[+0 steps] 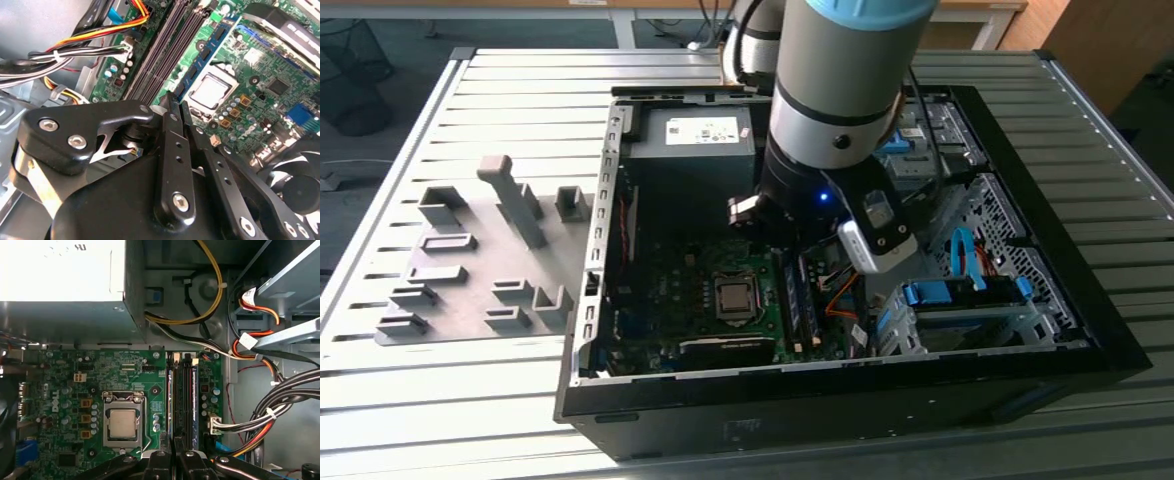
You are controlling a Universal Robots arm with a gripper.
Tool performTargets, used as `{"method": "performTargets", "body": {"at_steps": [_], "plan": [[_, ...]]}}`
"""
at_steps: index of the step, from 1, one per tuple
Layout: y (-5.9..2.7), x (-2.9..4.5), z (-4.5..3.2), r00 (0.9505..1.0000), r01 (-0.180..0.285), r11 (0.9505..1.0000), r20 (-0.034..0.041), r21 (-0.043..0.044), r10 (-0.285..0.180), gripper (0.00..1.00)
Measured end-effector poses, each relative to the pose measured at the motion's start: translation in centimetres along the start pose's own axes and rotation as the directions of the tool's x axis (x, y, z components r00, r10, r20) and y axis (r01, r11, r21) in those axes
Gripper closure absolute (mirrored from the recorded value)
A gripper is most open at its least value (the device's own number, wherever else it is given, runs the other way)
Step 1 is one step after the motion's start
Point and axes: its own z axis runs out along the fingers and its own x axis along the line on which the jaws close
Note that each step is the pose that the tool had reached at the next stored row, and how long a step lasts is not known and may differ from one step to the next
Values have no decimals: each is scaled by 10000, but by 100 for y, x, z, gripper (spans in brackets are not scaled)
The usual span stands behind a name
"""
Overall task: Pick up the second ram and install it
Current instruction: 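Insert the second ram into the second slot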
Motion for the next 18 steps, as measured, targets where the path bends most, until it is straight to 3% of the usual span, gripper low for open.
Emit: {"method": "performTargets", "body": {"at_steps": [13, 18], "plan": [[-17, -4, 216, 9999, -117, 9999, 10, -3, 117, 86], [-18, -5, 219, 9999, -117, 9999, 9, -1, 117, 86]]}}
